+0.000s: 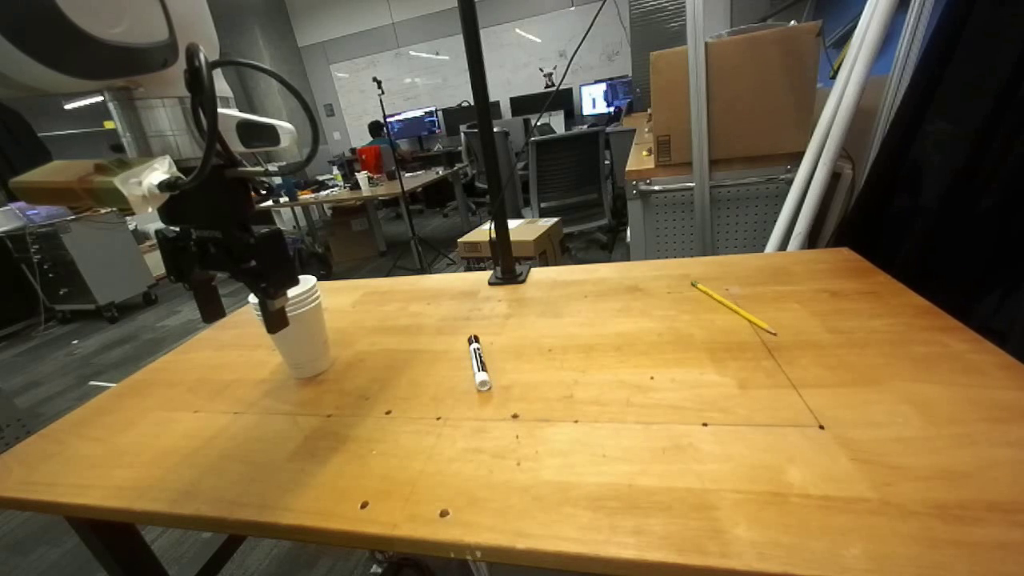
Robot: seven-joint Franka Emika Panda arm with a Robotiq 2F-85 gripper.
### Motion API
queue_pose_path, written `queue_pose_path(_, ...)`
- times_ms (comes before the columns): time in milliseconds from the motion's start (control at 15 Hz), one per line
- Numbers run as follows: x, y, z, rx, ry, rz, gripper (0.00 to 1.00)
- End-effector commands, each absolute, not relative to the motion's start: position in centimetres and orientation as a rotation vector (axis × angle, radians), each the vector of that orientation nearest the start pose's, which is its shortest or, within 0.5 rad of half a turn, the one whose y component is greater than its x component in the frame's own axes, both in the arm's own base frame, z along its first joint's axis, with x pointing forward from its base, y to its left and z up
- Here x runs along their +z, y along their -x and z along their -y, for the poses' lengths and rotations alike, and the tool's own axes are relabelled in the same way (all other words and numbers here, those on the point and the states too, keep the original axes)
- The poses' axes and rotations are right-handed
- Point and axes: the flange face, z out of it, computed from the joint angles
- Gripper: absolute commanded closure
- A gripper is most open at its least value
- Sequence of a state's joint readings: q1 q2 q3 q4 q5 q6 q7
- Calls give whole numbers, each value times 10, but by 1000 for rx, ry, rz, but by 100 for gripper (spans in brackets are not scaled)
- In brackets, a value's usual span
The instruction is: Pick up the marker from the table and put it in the put
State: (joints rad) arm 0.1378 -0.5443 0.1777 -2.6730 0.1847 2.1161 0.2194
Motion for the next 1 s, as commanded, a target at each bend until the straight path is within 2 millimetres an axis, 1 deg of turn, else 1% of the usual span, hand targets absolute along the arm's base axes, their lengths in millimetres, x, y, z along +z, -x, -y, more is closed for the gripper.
queue_pose_path(0,402,-345,-118,49,3082,-42,0)
queue_pose_path(400,402,-345,-118,49,3082,-42,0)
queue_pose_path(600,401,-357,-96,60,3069,-17,0)
queue_pose_path(733,402,-367,-75,62,3055,22,0)
queue_pose_path(933,403,-387,-38,66,3028,108,0)
